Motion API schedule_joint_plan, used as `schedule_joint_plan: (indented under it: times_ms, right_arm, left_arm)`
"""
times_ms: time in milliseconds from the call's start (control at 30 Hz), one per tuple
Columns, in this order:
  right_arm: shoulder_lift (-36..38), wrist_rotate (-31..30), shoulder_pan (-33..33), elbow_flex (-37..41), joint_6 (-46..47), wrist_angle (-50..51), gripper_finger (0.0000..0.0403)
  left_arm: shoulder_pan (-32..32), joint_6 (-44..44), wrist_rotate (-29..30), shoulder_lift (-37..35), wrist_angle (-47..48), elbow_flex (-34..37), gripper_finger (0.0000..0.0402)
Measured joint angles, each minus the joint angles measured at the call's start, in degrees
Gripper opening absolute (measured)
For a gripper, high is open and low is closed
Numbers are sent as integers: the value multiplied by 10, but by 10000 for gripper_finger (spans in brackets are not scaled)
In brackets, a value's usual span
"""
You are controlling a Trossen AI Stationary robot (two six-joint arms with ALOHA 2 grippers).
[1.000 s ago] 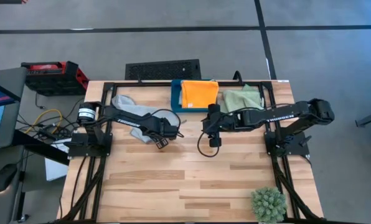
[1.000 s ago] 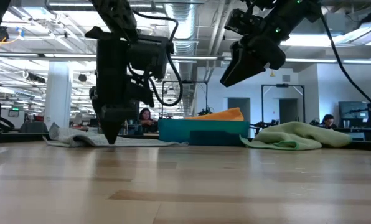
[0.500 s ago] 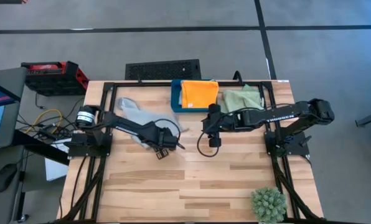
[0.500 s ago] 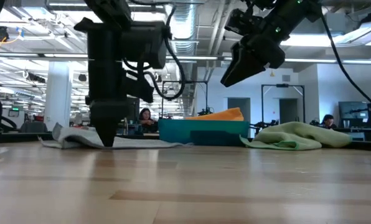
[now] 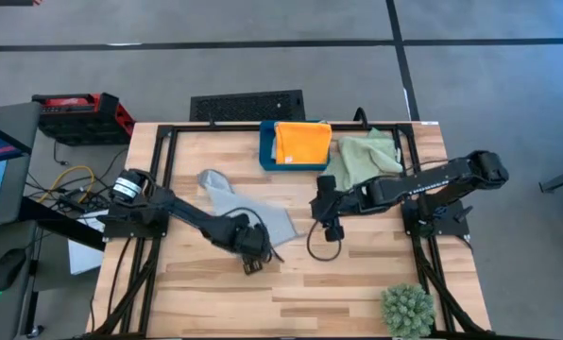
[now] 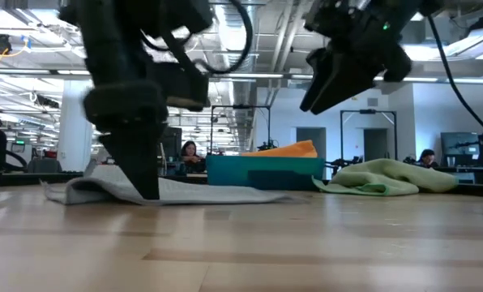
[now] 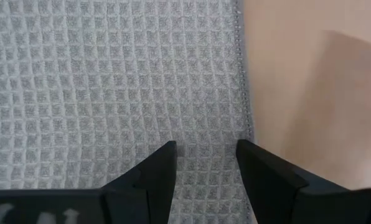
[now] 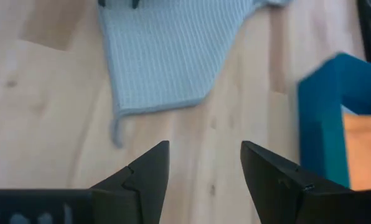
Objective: Fold microfiber towels
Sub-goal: Fold the gray microfiber cloth
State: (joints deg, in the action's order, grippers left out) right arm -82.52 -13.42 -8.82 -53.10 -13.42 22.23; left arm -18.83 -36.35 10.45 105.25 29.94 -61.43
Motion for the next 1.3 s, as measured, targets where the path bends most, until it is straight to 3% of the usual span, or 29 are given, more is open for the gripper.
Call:
schedule_joint_plan:
  times_ms: [333, 500, 667, 900, 1300]
  right_arm:
    - [-7, 0, -89, 0, 15, -18, 221]
    - [-49, 0, -126, 0, 14, -53, 221]
    - [-111, -1, -155, 0, -1, -115, 221]
    - [-200, -1, -177, -3, -31, -197, 221]
    - [-281, -35, -173, -47, -35, -194, 215]
  left_arm:
    - [-87, -67, 9, 0, -54, 0, 165]
    - [-125, -79, 84, -2, -53, -32, 165]
    - [-156, -110, 116, -2, 29, -80, 165]
    - [-186, -238, 119, -3, 153, -101, 165]
    - [-210, -445, 103, -3, 295, -101, 165]
